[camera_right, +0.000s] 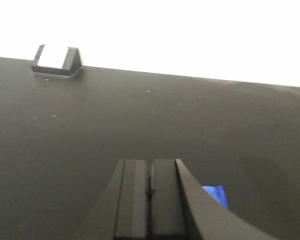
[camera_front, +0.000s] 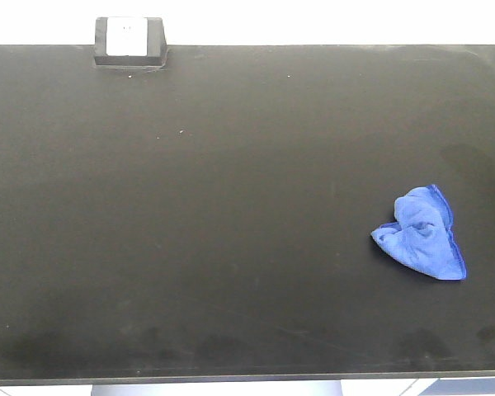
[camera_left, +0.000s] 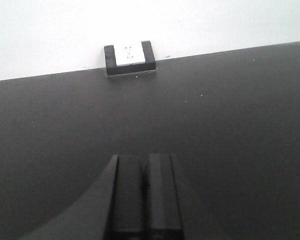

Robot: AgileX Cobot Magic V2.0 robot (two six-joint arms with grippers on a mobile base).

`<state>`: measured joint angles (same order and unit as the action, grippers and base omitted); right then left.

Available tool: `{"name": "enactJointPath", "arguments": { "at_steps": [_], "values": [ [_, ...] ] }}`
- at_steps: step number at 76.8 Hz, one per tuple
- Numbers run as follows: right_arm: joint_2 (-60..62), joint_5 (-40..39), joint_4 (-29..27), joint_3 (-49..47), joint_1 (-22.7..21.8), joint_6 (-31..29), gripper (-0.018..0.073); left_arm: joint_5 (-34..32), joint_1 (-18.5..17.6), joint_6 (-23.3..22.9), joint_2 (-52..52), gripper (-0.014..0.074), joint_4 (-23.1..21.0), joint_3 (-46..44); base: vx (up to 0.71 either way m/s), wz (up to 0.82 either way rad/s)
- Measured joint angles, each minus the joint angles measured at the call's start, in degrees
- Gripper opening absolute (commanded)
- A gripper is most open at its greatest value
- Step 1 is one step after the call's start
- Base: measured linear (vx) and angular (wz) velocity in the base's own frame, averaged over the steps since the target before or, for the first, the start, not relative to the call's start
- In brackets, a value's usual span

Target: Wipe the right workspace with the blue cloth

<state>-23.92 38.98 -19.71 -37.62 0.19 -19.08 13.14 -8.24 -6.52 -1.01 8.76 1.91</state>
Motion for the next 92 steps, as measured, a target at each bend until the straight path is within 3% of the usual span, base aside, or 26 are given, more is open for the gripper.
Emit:
{"name": "enactJointPath", "arguments": {
  "at_steps": [40, 47, 62, 76, 92],
  "values": [
    [0.6, 3.0, -0.7, 0.1, 0.0, 0.6, -0.0008, 0.0, 0.0, 0.0, 0.0, -0.0006, 0.0, 0.0, 0.0, 0.0],
    [0.6, -1.4, 0.2, 1.2, 0.0, 0.6, -0.0008, 0.0, 0.0, 0.0, 0.0, -0.0006, 0.0, 0.0, 0.0, 0.0],
    [3.4, -19.7, 5.8, 10.6, 0.0, 3.7, -0.0008, 0.0, 0.0, 0.0, 0.0, -0.0006, 0.0, 0.0, 0.0, 0.0],
    [10.7, -25.0, 13.0, 23.7, 0.0, 10.6, -0.0008, 0.0, 0.0, 0.0, 0.0, -0.0006, 0.0, 0.0, 0.0, 0.0],
    [22.0, -29.3, 15.5, 37.7, 0.0, 14.0, -0.0008, 0.0, 0.0, 0.0, 0.0, -0.0006, 0.0, 0.0, 0.0, 0.0]
  ]
}}
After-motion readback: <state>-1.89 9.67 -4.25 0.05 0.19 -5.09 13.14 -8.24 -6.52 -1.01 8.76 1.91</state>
